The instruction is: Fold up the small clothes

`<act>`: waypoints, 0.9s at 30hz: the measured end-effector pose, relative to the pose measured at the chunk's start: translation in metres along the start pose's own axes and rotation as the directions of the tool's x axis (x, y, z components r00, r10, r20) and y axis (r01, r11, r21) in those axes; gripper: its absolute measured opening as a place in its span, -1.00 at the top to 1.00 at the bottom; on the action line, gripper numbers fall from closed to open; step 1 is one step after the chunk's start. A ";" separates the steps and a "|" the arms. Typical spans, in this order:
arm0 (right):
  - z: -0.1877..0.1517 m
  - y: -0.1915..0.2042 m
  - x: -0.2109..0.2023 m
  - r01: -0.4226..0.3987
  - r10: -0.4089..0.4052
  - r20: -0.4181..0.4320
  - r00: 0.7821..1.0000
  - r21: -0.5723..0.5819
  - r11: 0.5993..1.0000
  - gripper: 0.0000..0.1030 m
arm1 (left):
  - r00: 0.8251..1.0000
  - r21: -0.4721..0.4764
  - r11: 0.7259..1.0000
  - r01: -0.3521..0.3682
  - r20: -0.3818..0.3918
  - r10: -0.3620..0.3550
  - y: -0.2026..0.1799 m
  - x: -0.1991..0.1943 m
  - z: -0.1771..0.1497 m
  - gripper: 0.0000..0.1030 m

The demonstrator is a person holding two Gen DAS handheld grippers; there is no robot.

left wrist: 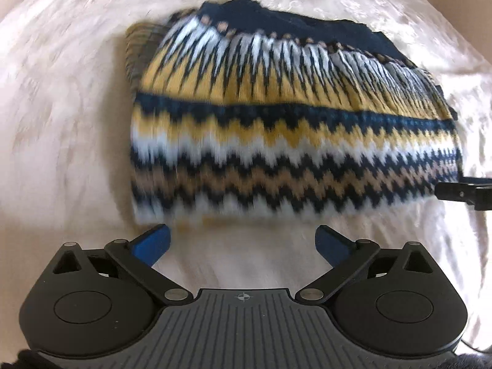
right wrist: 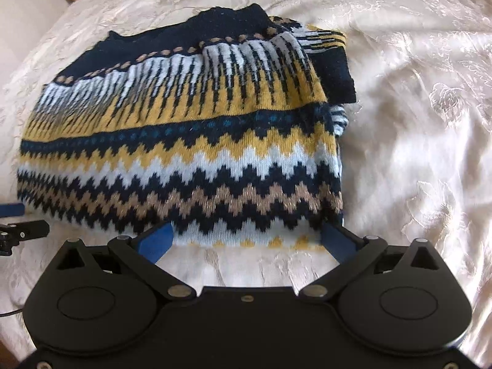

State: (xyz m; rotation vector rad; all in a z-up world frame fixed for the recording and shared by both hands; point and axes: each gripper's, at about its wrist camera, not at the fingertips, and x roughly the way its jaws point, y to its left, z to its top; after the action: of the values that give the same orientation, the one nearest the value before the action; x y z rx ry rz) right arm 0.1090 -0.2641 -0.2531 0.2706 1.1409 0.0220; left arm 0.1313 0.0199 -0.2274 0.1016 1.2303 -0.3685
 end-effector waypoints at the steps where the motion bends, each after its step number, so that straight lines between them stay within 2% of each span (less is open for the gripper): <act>1: -0.003 -0.003 -0.003 -0.010 0.010 0.002 1.000 -0.002 1.000 -0.99 | 1.000 -0.034 0.999 0.013 -0.015 -0.013 0.000 -0.001 -0.007 -0.98; 8: -0.033 -0.037 -0.011 -0.048 0.050 -0.054 0.997 0.036 0.998 -0.99 | 0.999 -0.139 0.990 0.001 -0.045 -0.008 -0.020 -0.011 -0.045 -0.98; 14: -0.049 -0.056 -0.022 -0.092 0.092 -0.062 0.994 0.014 0.996 -0.99 | 0.998 -0.133 0.991 -0.004 -0.056 -0.004 -0.052 -0.011 -0.058 -0.98; 21: -0.059 -0.065 -0.019 -0.131 0.130 -0.087 0.988 -0.004 0.991 -0.99 | 0.999 -0.131 0.991 0.030 -0.026 -0.034 -0.083 -0.017 -0.048 -0.98; 27: -0.058 -0.066 -0.013 -0.157 0.150 -0.115 0.982 -0.056 0.986 -1.00 | 1.000 -0.119 0.993 0.015 0.015 -0.013 -0.103 -0.024 -0.019 -0.98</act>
State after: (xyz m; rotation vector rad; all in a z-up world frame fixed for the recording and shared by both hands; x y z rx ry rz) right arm 0.0437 -0.3180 -0.2787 0.3026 1.2244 0.2122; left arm 0.0739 -0.0658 -0.1991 -0.0122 1.2363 -0.3062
